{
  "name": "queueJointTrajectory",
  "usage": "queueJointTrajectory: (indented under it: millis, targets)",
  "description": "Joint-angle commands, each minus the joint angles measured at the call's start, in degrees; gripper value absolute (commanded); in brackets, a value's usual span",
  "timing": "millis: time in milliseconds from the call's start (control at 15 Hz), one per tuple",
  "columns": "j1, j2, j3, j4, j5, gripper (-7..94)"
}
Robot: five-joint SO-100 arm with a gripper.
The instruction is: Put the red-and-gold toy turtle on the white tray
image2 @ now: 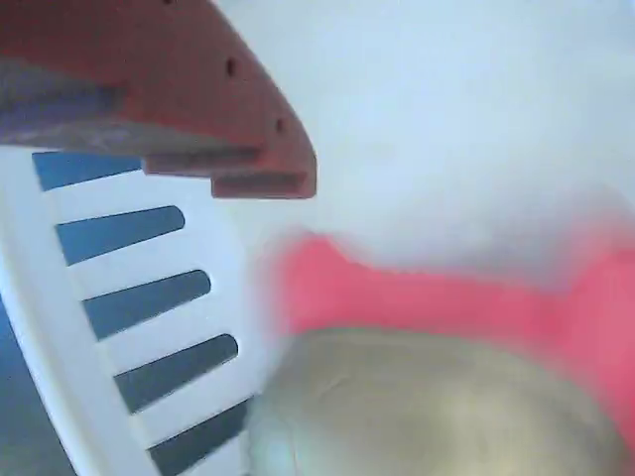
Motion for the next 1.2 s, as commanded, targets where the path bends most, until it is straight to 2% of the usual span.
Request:
queueJointTrajectory:
  millis: [0, 333, 400, 467, 533, 800, 933, 1133]
  targets:
    - [0.09, 3.69, 0.09, 0.44, -0.53, 61]
    - [0.00, 5.01, 0.18, 0.44, -0.18, 61]
    - [-0.18, 5.71, 0.18, 0.44, 0.26, 46]
    - [-0.44, 7.12, 0.09, 0.18, 1.05, 16]
    - [-0.79, 8.70, 0.18, -0.70, 1.93, 0]
    - [-3.78, 16.52, 1.41, -4.13, 8.61, 0]
    - [-7.73, 24.26, 5.98, -11.43, 14.77, 0]
    - [-18.54, 39.02, 22.15, -24.70, 19.16, 0]
